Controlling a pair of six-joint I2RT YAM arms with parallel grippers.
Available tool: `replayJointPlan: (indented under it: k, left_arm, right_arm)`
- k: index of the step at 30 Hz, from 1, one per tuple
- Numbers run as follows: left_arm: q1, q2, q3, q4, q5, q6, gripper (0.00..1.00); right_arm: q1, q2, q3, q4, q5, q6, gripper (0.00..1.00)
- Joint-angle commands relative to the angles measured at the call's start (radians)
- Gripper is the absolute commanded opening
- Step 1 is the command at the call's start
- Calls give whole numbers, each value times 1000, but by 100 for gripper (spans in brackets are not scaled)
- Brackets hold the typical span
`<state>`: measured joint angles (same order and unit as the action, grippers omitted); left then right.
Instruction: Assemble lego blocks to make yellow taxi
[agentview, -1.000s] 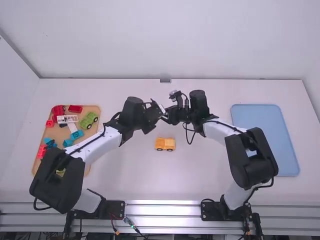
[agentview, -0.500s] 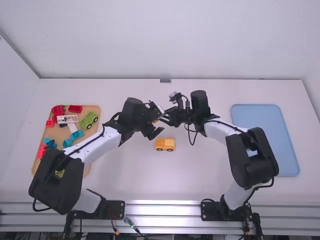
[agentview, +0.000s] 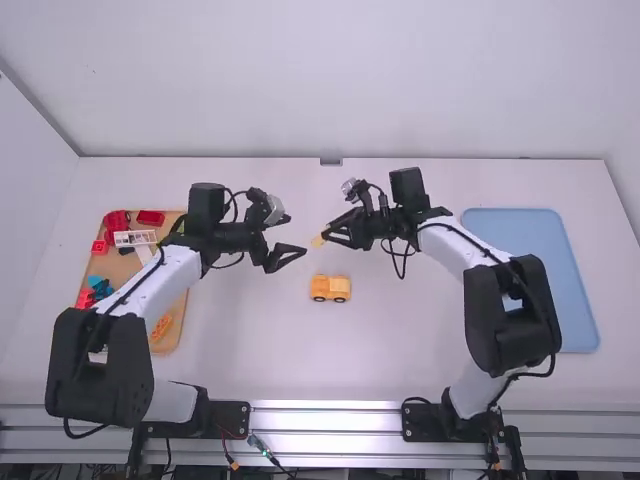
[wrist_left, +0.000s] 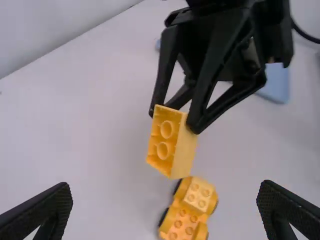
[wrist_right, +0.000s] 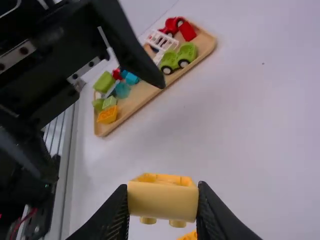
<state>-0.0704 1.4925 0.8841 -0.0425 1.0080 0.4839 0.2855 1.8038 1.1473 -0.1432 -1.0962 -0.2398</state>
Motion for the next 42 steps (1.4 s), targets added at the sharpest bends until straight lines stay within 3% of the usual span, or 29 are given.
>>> replayJointPlan:
  k: [1, 3, 9, 16, 24, 30, 42]
  left_arm:
    - [16, 38, 18, 3, 192, 22, 99]
    - [18, 71, 18, 13, 223, 22, 99]
    - [11, 124, 18, 32, 316, 81, 99]
    - [14, 137, 18, 32, 399, 151, 99]
    - [-16, 137, 18, 27, 409, 164, 99]
    - [-58, 137, 18, 11, 316, 159, 100]
    - [-50, 137, 18, 2, 298, 160, 79]
  right_arm:
    - [12, 8, 76, -79, -29, -198, 27]
    - [19, 8, 138, -231, -24, -340, 27]
    - [62, 8, 262, -487, 78, -510, 26]
    - [113, 8, 343, -676, 132, -666, 23]
    - [129, 8, 360, -710, 152, -693, 23]
    - [128, 8, 361, -709, 155, -692, 23]
    - [129, 8, 360, -712, 182, -693, 23]
